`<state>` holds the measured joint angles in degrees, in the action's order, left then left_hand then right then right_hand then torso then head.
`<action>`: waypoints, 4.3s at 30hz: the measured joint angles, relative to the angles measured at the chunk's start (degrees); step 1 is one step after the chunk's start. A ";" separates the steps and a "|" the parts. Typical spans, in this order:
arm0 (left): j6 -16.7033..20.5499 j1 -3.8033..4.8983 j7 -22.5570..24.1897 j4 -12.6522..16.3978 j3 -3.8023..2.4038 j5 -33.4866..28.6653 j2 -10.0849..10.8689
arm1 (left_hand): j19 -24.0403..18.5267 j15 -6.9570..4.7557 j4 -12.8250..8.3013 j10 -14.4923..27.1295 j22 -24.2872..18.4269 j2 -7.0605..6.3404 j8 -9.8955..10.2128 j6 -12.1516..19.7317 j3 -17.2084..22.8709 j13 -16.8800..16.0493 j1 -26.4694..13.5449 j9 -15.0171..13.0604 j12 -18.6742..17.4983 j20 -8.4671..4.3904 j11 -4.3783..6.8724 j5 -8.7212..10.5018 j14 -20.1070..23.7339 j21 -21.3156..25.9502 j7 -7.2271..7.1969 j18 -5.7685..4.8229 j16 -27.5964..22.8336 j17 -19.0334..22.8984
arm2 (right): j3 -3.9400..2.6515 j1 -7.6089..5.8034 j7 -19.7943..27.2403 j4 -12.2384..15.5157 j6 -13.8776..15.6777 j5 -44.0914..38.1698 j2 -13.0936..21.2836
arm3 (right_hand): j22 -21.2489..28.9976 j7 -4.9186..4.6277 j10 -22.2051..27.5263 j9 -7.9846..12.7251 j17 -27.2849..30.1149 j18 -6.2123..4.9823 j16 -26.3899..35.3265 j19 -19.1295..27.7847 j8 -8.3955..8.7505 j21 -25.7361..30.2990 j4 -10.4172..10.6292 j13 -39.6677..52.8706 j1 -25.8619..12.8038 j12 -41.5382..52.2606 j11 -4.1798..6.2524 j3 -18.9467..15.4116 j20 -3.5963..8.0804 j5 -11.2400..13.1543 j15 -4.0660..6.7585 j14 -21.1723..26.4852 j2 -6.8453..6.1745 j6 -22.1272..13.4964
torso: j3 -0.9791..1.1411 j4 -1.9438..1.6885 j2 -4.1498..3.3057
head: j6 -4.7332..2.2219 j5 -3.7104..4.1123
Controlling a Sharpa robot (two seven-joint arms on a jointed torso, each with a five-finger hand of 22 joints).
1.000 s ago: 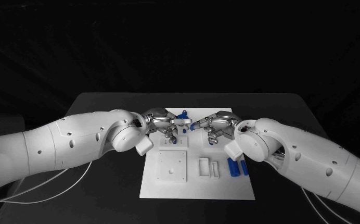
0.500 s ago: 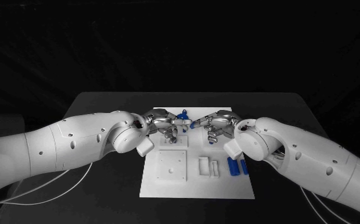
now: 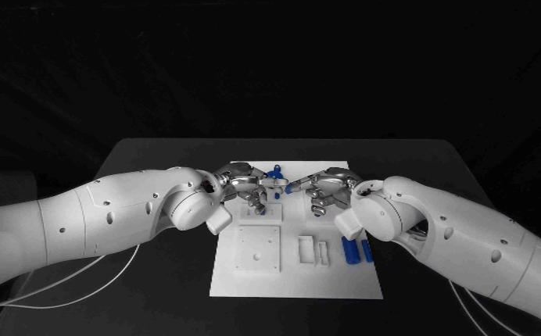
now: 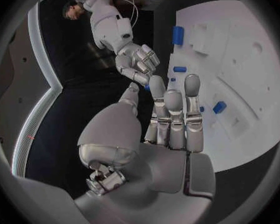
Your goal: Assemble the parts on the task board
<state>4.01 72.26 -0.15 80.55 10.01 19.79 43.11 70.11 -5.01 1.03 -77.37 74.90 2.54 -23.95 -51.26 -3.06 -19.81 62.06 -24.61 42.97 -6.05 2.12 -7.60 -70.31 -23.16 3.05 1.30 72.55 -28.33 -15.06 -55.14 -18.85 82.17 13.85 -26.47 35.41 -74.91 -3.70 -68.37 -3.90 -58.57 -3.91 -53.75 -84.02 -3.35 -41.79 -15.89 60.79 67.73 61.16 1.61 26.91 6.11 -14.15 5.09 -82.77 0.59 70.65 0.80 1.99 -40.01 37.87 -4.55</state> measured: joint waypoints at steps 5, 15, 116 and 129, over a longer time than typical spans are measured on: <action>0.12 -0.06 0.30 0.00 0.00 0.02 -0.12 | -0.12 0.21 -0.47 0.19 0.04 1.16 0.68 0.00 -0.47 0.06 0.14 0.89 0.00 0.12 -0.19 0.00 0.20 0.00 0.00 0.00 0.00 0.00 | 0.00 0.04 -0.60 0.30 0.90 1.49 -0.23 | 0.00 -0.01 0.00 -0.02 0.00 0.00 0.00 0.00 0.02 0.00 0.03 0.00 0.00 0.00 0.00 0.03 0.00 0.39 0.00 0.00 0.00 -0.01 | 0.00 -0.01 0.00 | -0.06 0.09; 0.23 -0.16 0.47 -0.04 0.02 0.04 -0.22 | -0.20 0.21 -0.62 0.19 0.04 1.84 0.71 -0.20 -0.32 0.06 0.52 1.17 0.00 0.21 -0.19 0.00 0.20 0.00 0.22 0.00 0.00 0.00 | -0.03 0.09 -1.20 0.46 2.96 3.80 -0.59 | 0.00 -0.08 0.00 -0.02 0.01 0.00 0.24 0.00 0.04 -0.01 0.17 -0.01 0.00 0.00 0.00 0.16 0.00 1.11 0.00 0.00 0.00 -0.08 | -0.04 -0.07 0.01 | -0.03 0.14; -1.25 -0.59 3.40 -0.40 0.07 0.99 -0.48 | -0.83 0.42 -6.49 0.28 0.02 8.36 13.14 -3.43 2.23 0.01 8.77 20.70 0.29 0.41 -0.92 -2.66 0.83 -1.01 1.53 0.00 0.85 -0.13 | -1.88 1.22 -2.07 0.04 7.60 7.26 -2.37 | -0.03 -0.08 0.00 0.01 0.31 0.00 0.44 0.00 0.04 0.62 0.23 -0.14 -0.55 -0.27 0.00 1.33 0.00 1.72 -0.01 0.00 0.06 -0.10 | 0.05 0.03 0.01 | -0.35 0.38; -0.72 -0.65 3.69 -0.44 0.12 -0.15 -0.74 | -0.82 0.21 -5.24 -0.08 0.02 8.52 13.53 -4.23 0.97 0.01 7.94 20.63 0.29 0.41 -0.97 2.12 0.61 -1.34 1.57 0.00 0.84 -0.26 | -1.94 1.17 -2.20 0.16 7.46 7.12 -2.50 | -0.02 -0.01 0.00 0.01 0.30 0.00 0.44 0.00 -0.09 0.62 0.23 -0.14 -0.58 -0.27 0.00 1.33 0.00 1.73 -0.01 0.00 0.02 -0.20 | 0.10 0.01 0.01 | -0.52 0.38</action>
<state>3.30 71.61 3.54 80.11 10.14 19.64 42.37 69.29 -4.80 -4.20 -77.45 74.92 11.06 -10.43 -55.49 -2.09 -19.80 70.00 -3.98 43.27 -5.64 1.15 -5.48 -69.70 -24.49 4.62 1.30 73.40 -28.59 -16.99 -53.96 -21.05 82.33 21.31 -19.35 32.92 -74.93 -3.70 -68.37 -3.89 -58.26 -3.92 -53.31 -84.02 -3.44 -41.17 -15.66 60.65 67.15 60.90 1.61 28.24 6.11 -12.42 5.08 -82.77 0.61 70.45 0.91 2.01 -40.00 37.35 -4.17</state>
